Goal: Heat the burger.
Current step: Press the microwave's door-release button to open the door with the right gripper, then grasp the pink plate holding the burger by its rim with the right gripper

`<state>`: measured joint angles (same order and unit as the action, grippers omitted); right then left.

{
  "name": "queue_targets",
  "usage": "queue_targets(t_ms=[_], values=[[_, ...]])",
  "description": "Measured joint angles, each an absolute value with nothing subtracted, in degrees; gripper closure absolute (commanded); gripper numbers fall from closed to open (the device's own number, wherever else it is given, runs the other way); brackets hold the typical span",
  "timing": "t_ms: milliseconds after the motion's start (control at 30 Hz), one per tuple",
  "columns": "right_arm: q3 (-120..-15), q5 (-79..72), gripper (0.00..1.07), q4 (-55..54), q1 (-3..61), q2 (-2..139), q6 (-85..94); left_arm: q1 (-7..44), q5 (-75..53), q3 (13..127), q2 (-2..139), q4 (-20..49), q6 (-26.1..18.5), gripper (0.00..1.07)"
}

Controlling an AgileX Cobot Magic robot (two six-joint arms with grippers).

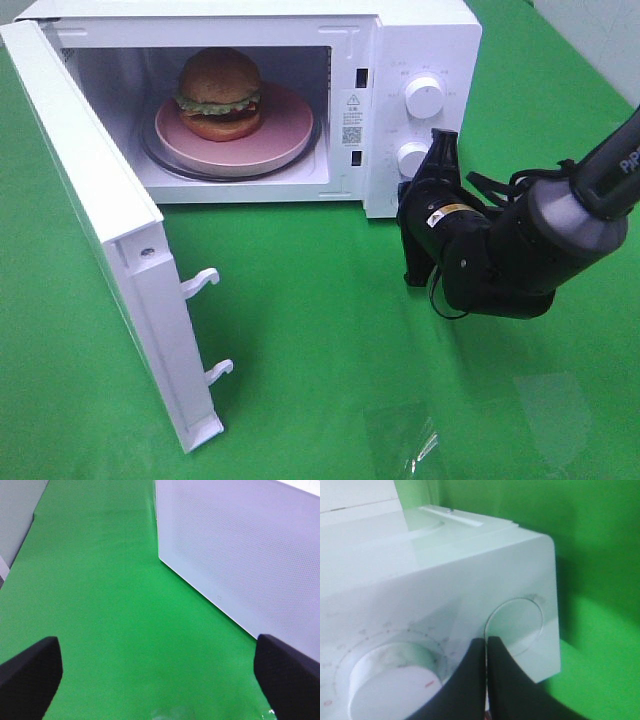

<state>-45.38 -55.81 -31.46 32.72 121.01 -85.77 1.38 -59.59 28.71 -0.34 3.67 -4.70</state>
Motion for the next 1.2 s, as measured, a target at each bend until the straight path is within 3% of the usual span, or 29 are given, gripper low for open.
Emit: queue_targets(t_ms=[300, 767, 1200], values=[[-40.4, -42.9, 1.06, -29.8, 32.7, 115.0, -80.6, 1.4, -59.6, 28.7, -0.3, 3.7, -4.7, 0.1], [-38.7, -18.6, 1.05, -25.6, 32.7, 99.2, -39.1, 1.4, -59.6, 28.7, -0.3, 3.7, -4.7, 0.1], [-43.8, -0.5, 1.04, -23.4, 32.7, 93.3, -19.3, 1.4, -59.6, 28.7, -0.3, 3.7, -4.7, 0.1]])
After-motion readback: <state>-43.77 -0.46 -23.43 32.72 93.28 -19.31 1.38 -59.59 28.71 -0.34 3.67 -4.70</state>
